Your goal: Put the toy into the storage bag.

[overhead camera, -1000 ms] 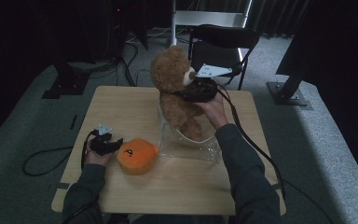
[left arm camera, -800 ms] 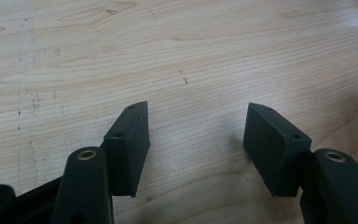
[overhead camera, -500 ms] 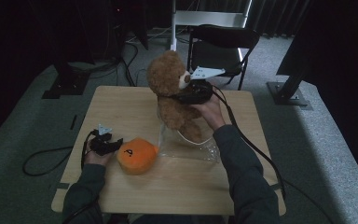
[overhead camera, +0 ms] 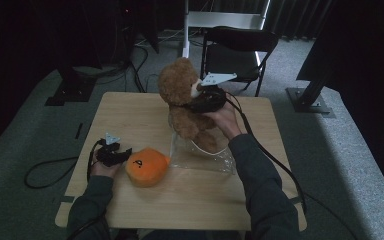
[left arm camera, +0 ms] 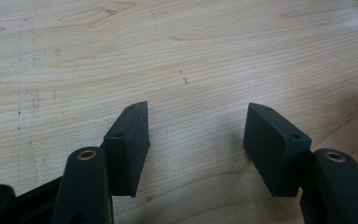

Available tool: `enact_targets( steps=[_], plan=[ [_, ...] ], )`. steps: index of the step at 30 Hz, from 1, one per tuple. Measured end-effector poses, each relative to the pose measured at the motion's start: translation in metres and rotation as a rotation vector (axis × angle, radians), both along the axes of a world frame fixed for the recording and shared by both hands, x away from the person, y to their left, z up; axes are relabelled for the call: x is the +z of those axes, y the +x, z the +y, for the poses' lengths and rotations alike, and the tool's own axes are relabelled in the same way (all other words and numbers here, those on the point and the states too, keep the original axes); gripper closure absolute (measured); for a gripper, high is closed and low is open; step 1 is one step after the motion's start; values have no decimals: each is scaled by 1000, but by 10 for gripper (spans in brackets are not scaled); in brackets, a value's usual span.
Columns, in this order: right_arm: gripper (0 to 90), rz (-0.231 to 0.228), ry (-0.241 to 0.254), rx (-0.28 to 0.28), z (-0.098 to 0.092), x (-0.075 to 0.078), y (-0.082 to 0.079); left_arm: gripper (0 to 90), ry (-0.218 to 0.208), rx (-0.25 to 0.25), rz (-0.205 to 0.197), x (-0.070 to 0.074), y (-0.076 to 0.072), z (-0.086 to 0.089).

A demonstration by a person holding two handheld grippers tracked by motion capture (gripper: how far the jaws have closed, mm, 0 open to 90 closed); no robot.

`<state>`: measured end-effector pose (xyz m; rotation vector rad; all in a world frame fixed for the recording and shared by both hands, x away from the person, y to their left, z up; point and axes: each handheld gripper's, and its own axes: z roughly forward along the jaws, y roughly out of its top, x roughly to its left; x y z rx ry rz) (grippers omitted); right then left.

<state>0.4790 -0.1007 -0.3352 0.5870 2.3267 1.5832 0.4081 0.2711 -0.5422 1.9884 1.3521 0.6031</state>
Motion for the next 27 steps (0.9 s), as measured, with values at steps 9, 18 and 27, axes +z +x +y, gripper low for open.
enact_targets(
  steps=[9, 18, 27],
  plan=[
    [260, 16, -66, -7, 6, -3, 0, 414, 0, 1, 0, 0, 0, 0],
    [223, 41, -79, -15, 7, -4, 2, 413, -1, 0, 0, 0, 0, 0],
    [184, 56, -71, -16, 7, -5, 3, 413, 0, 0, 0, 0, 0, 0]
  ],
)
